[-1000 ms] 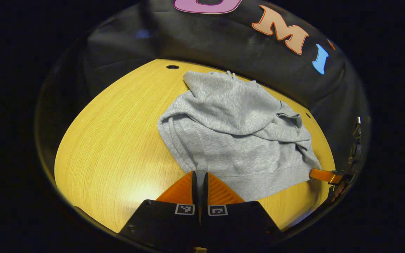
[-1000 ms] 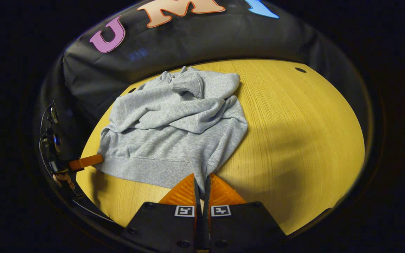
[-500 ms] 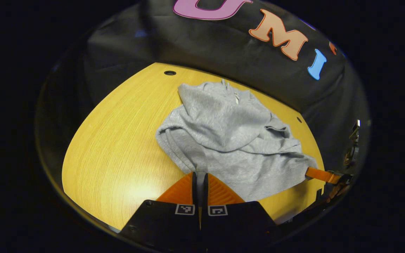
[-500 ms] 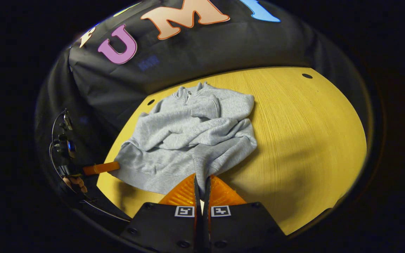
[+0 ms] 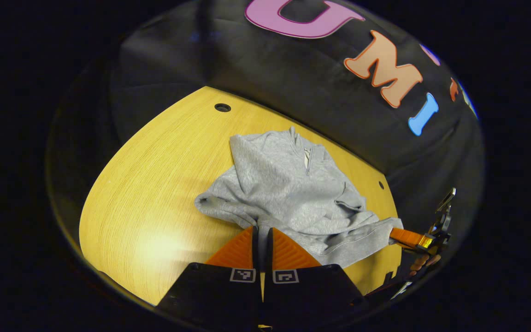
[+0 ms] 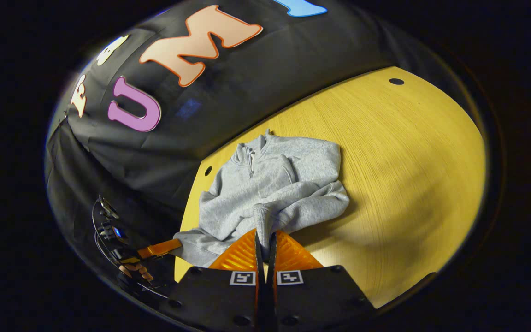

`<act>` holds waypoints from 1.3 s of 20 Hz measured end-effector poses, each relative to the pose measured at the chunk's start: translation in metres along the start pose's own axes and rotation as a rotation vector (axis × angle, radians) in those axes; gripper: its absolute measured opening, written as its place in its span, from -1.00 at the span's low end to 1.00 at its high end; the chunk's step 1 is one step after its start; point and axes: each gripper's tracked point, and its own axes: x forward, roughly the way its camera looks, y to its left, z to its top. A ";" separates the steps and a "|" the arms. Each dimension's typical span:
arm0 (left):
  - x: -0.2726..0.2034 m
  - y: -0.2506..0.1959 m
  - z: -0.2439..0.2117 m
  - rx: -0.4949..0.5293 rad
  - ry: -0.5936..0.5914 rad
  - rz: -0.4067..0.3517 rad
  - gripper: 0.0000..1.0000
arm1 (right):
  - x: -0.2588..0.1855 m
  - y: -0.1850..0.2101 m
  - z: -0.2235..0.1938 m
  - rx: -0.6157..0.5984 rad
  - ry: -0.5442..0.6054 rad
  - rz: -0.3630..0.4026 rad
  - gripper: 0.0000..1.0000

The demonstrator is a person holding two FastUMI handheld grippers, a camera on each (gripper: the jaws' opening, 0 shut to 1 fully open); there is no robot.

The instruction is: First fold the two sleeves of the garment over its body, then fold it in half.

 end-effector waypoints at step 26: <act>0.125 0.022 0.070 -0.040 0.149 0.108 -0.35 | 0.126 -0.017 0.092 0.452 0.012 -0.038 -0.39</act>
